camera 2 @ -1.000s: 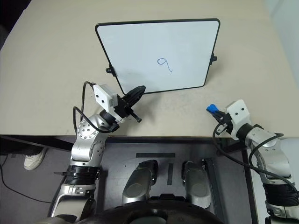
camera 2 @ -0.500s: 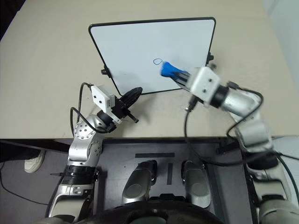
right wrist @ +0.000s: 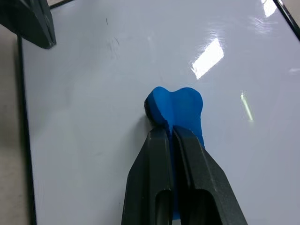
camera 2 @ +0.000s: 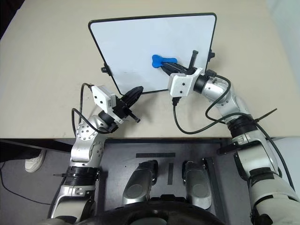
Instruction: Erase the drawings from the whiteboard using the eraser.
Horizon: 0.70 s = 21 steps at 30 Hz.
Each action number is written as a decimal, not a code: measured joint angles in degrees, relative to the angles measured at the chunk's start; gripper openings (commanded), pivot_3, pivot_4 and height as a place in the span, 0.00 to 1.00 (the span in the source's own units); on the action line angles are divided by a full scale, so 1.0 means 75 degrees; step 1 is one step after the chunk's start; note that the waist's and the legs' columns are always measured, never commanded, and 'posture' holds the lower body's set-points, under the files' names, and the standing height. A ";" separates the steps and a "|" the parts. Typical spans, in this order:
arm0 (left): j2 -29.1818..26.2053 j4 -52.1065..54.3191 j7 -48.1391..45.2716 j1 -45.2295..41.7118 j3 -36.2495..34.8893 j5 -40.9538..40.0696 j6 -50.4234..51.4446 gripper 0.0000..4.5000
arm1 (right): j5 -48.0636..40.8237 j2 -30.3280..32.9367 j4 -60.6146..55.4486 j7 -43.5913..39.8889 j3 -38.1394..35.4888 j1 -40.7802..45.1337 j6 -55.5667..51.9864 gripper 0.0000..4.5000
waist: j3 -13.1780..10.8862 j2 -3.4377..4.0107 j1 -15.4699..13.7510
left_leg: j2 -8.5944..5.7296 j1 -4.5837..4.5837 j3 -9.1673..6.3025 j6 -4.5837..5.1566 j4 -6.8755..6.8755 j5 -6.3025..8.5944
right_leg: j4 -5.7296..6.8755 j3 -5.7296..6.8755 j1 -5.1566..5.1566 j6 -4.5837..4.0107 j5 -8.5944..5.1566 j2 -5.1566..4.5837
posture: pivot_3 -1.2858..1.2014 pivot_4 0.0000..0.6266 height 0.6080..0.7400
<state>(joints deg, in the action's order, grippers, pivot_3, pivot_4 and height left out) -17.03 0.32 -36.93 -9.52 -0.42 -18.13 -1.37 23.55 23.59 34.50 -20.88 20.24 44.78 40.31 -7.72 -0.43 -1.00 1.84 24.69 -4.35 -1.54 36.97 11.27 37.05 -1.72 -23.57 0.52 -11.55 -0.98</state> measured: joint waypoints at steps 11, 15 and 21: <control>-0.0003 0.0115 -0.0001 -0.0001 0.0003 0.0001 0.0000 0.00 | 0.0500 -0.0315 0.1507 0.0564 0.0217 0.0144 0.0648 0.00 | -0.0001 0.0002 0.0050 | 0.0000 -0.0003 -0.0004 -0.0036 -0.0003 0.0012 | -0.0002 -0.0008 -0.0004 -0.0023 0.0049 0.0000 | 0.52 0.24 1.00; -0.0003 0.0116 -0.0007 -0.0009 0.0006 0.0002 0.0001 0.00 | 0.0837 -0.0314 0.1639 0.1198 0.0216 0.0192 0.0796 0.00 | -0.0002 0.0003 0.0051 | 0.0001 0.0023 -0.0005 -0.0036 -0.0002 0.0009 | -0.0003 -0.0008 -0.0029 -0.0021 0.0051 0.0000 | 0.52 0.24 1.00; -0.0004 0.0116 -0.0017 -0.0048 0.0010 0.0003 0.0002 0.00 | 0.1124 -0.0267 0.1618 0.2242 0.0170 0.0411 0.1000 0.00 | -0.0007 0.0011 0.0051 | 0.0001 0.0044 -0.0004 -0.0040 -0.0002 0.0005 | -0.0003 -0.0009 -0.0057 -0.0018 0.0076 0.0000 | 0.52 0.24 1.00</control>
<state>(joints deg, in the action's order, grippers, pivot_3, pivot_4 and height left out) -17.06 1.19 -37.06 -9.88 -0.34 -18.10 -1.35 31.98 21.59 46.64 -4.07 21.52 47.86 47.81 -7.77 -0.35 -0.62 1.85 25.02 -4.38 -1.84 36.95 11.31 37.02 -1.79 -24.00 0.39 -10.98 -0.98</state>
